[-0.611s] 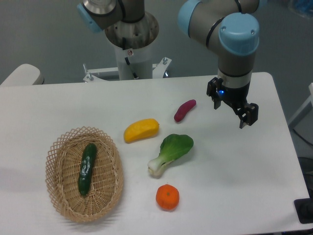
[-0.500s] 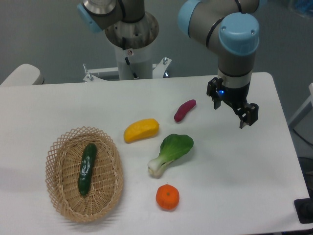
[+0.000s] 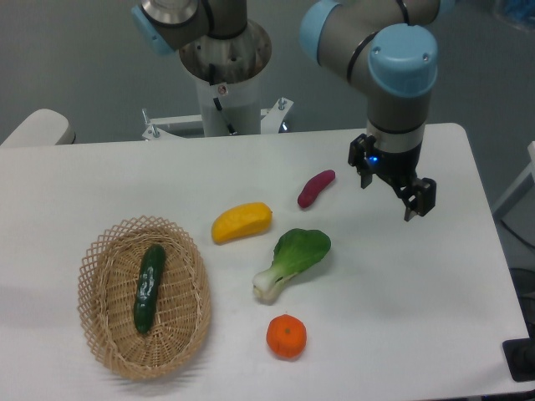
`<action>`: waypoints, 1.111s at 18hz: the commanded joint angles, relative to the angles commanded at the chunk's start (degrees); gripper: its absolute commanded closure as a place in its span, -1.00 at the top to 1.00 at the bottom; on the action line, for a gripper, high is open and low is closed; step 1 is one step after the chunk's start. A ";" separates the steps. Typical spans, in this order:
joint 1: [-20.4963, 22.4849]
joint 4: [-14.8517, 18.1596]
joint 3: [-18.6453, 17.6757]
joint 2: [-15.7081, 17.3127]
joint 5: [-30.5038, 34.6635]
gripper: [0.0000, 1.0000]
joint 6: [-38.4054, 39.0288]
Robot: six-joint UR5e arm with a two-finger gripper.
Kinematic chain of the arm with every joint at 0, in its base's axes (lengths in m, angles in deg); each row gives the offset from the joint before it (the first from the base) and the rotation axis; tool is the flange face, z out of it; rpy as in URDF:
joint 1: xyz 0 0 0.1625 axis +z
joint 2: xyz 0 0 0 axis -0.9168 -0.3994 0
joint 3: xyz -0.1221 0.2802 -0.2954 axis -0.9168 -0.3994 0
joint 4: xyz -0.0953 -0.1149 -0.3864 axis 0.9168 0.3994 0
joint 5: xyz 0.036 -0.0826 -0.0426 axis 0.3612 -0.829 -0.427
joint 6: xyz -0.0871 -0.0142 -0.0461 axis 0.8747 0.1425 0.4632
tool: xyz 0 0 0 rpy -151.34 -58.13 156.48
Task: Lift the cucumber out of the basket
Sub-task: 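Move the open gripper over the wicker basket above the cucumber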
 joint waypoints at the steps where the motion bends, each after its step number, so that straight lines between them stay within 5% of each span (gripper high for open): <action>1: -1.06 0.09 0.00 0.09 0.00 1.00 1.85; 10: -12.38 0.27 -3.33 1.67 0.09 1.00 26.78; 15: -18.99 -0.17 -4.21 -0.35 -1.58 1.00 48.84; 20: -23.47 -0.61 -4.66 -4.13 -1.24 1.00 59.70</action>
